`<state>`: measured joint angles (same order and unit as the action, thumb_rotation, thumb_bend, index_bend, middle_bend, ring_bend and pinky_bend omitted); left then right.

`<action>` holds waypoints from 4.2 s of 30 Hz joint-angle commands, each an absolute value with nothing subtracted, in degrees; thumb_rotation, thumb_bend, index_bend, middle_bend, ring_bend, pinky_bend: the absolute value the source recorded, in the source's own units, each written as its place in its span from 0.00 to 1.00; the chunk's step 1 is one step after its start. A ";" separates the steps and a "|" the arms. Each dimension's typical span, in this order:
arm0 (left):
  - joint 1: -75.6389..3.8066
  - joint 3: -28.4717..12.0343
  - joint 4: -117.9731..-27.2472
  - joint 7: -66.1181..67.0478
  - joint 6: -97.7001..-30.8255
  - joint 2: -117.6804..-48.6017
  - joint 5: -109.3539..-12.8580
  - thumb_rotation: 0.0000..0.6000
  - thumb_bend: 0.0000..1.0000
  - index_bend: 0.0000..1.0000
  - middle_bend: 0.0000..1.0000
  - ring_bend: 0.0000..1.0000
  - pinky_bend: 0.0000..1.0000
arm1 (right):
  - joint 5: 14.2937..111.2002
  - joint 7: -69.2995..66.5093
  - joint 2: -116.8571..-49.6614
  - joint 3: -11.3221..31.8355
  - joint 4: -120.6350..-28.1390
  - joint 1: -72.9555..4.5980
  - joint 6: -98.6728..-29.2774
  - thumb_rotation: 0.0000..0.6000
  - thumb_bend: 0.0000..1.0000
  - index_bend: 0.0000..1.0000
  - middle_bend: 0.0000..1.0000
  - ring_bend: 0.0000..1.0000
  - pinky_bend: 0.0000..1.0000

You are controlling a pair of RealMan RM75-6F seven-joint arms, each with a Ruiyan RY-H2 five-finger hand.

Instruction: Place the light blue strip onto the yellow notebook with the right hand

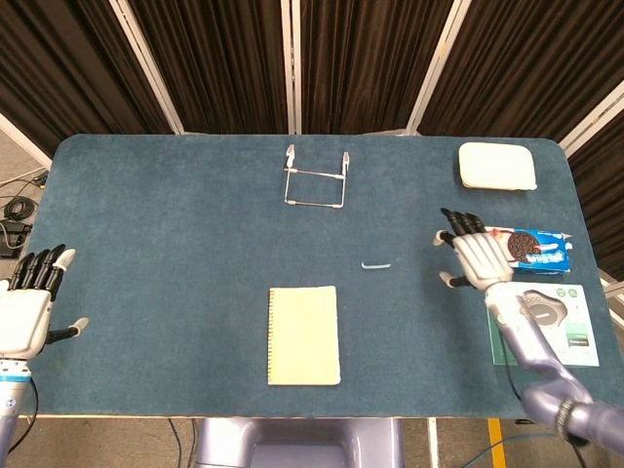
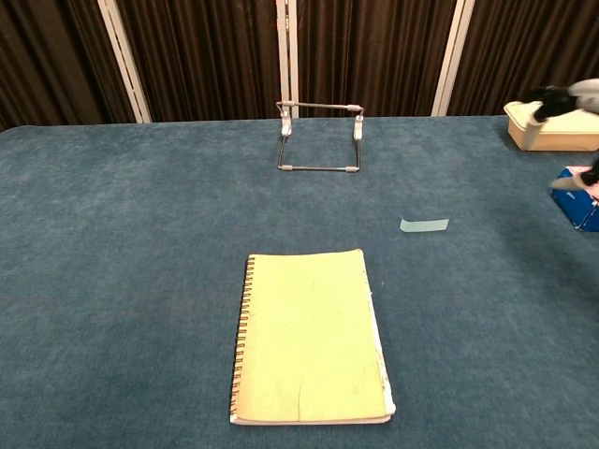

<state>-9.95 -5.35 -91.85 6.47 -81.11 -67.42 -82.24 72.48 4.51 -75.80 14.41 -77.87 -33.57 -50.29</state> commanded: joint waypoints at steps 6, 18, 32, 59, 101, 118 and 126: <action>-10.45 -5.85 -91.04 7.23 -80.16 -68.02 -80.63 1.00 0.00 0.00 0.00 0.00 0.00 | 70.07 5.29 -83.57 14.53 -70.42 -39.11 -45.44 1.00 0.23 0.45 0.00 0.00 0.00; -10.94 -6.23 -90.23 7.11 -79.24 -68.23 -79.10 1.00 0.00 0.00 0.00 0.00 0.00 | 70.62 5.45 -93.42 12.79 -60.42 -43.85 -43.39 1.00 0.30 0.48 0.00 0.00 0.00; -11.20 -6.47 -89.87 6.32 -78.57 -68.03 -77.92 1.00 0.00 0.00 0.00 0.00 0.00 | 72.49 2.77 -96.65 10.49 -54.56 -44.71 -42.85 1.00 0.31 0.51 0.00 0.00 0.00; -11.57 -6.04 -90.09 5.90 -77.95 -67.99 -77.68 1.00 0.00 0.00 0.00 0.00 0.00 | 81.57 -4.71 -98.41 7.02 -49.15 -45.10 -50.37 1.00 0.42 0.69 0.00 0.00 0.00; -11.49 -4.60 -91.59 1.47 -77.80 -65.88 -80.58 1.00 0.00 0.00 0.00 0.00 0.00 | 80.13 33.32 -92.31 3.55 -83.61 -46.12 -53.07 1.00 0.13 0.04 0.00 0.00 0.00; -22.42 -4.26 -93.96 0.32 -68.39 -67.64 -92.05 1.00 0.57 0.10 0.00 0.00 0.00 | 85.48 6.25 -68.63 0.93 -79.98 -31.63 -72.10 1.00 0.09 0.02 0.00 0.00 0.00; -31.00 -7.01 -100.10 9.81 -55.71 -70.20 -86.35 1.00 0.87 0.25 0.00 0.00 0.00 | 81.15 -2.69 -67.42 1.58 -77.34 -25.32 -75.37 1.00 0.08 0.00 0.00 0.00 0.00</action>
<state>-27.70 -5.80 -97.73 6.17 -59.86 -68.87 -88.89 82.54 -1.45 -68.10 1.30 -77.78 -26.99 -74.01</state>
